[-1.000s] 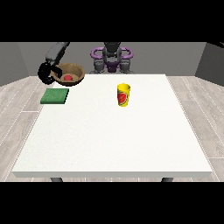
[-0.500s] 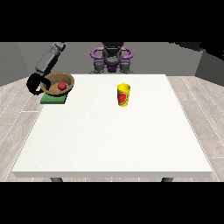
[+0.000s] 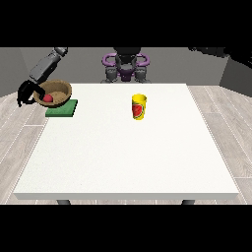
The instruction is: Pick the cup and pour the ball into the bowl, then pick the bowl and place it on the pad
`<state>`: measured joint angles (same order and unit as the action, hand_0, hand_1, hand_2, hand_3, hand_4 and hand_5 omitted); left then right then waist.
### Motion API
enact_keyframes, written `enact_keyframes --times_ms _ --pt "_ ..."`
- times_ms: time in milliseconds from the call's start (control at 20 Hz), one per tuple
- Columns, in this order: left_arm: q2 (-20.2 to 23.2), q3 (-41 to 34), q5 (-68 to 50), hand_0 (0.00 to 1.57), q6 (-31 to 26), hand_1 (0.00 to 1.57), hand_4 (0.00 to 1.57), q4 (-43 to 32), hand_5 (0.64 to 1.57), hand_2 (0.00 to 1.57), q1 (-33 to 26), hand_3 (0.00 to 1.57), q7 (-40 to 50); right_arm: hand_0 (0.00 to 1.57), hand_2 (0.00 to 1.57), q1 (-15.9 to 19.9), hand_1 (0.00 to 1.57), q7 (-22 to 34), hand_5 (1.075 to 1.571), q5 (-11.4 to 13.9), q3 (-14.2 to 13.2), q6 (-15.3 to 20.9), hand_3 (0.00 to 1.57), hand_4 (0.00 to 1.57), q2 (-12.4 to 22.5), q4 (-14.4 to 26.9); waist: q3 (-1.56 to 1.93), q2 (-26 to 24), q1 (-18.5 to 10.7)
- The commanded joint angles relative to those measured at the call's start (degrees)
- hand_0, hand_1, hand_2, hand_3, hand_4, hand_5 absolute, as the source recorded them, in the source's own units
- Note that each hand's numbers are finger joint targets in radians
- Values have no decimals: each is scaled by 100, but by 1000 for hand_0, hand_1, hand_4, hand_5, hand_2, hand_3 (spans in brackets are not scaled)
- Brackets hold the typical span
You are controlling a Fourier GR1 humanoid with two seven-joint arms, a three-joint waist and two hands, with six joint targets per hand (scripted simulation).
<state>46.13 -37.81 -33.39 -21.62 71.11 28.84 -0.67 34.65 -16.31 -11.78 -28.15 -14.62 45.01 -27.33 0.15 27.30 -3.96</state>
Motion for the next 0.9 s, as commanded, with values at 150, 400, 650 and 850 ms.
enact_keyframes --times_ms 150,400,650,850 --pt "183 -62 -288 0 -27 0 696 41 1556 0 47 0 251 1571 1571 241 1571 -182 1567 226 193 47 460 982 -25 270 -7 51 -42" --pt "-124 256 -229 0 62 0 669 186 1554 0 -114 0 399 1571 1571 192 1571 241 1565 419 492 379 887 987 -634 445 -12 -579 -179" --pt "144 201 -161 0 -150 0 659 -499 1548 0 -212 0 425 1571 1571 41 1571 672 1561 482 608 143 1406 983 -373 363 -16 -1118 27" --pt "290 162 -188 0 -81 0 651 -403 1538 0 -118 0 482 1337 1571 268 1337 1064 1571 54 116 462 1060 0 -215 695 -11 -885 -8"
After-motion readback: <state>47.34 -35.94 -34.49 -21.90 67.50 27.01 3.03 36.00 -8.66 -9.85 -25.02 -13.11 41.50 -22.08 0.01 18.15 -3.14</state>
